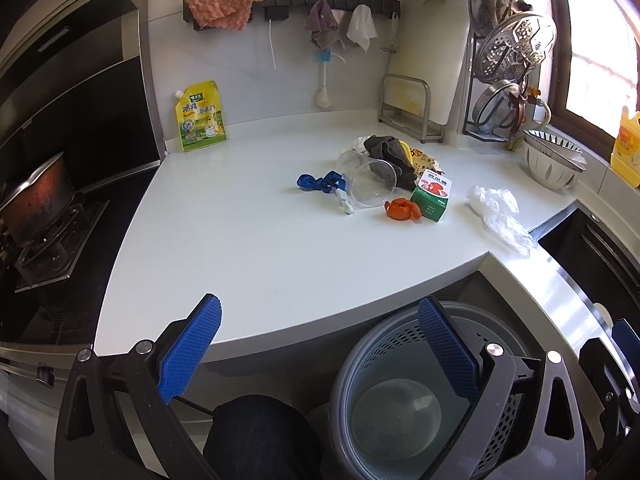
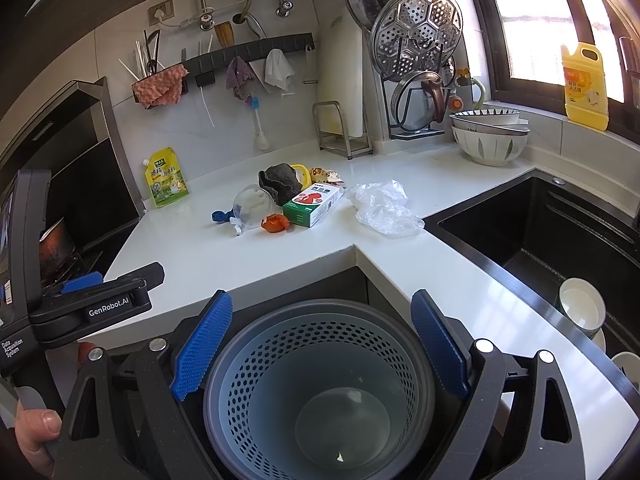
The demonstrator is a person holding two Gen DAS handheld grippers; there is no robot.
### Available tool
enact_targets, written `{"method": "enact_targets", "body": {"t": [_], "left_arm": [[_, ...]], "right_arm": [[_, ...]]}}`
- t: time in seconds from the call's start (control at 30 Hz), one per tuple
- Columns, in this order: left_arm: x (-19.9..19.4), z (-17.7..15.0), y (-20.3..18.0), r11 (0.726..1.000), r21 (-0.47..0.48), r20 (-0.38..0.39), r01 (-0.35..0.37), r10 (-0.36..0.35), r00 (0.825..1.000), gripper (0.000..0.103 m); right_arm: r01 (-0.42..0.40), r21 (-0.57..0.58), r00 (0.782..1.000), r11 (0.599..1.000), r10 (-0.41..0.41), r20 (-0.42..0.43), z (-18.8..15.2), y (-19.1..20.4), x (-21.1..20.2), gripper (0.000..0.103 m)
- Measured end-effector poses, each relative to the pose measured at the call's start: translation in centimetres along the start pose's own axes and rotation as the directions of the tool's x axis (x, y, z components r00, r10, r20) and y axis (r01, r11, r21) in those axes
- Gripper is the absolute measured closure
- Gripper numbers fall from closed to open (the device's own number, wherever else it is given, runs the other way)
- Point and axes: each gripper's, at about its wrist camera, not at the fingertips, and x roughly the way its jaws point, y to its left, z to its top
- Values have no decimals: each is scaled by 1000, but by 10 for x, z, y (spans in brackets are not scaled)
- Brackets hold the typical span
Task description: Collect trash
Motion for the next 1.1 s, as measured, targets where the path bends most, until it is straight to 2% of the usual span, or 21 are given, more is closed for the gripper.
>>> {"method": "enact_targets", "body": {"t": [1.1], "left_arm": [[-4, 0, 7, 1000, -10, 2, -1, 1, 1000, 6]], "right_arm": [[-4, -1, 1000, 1000, 4, 8, -2, 3, 1, 16]]}}
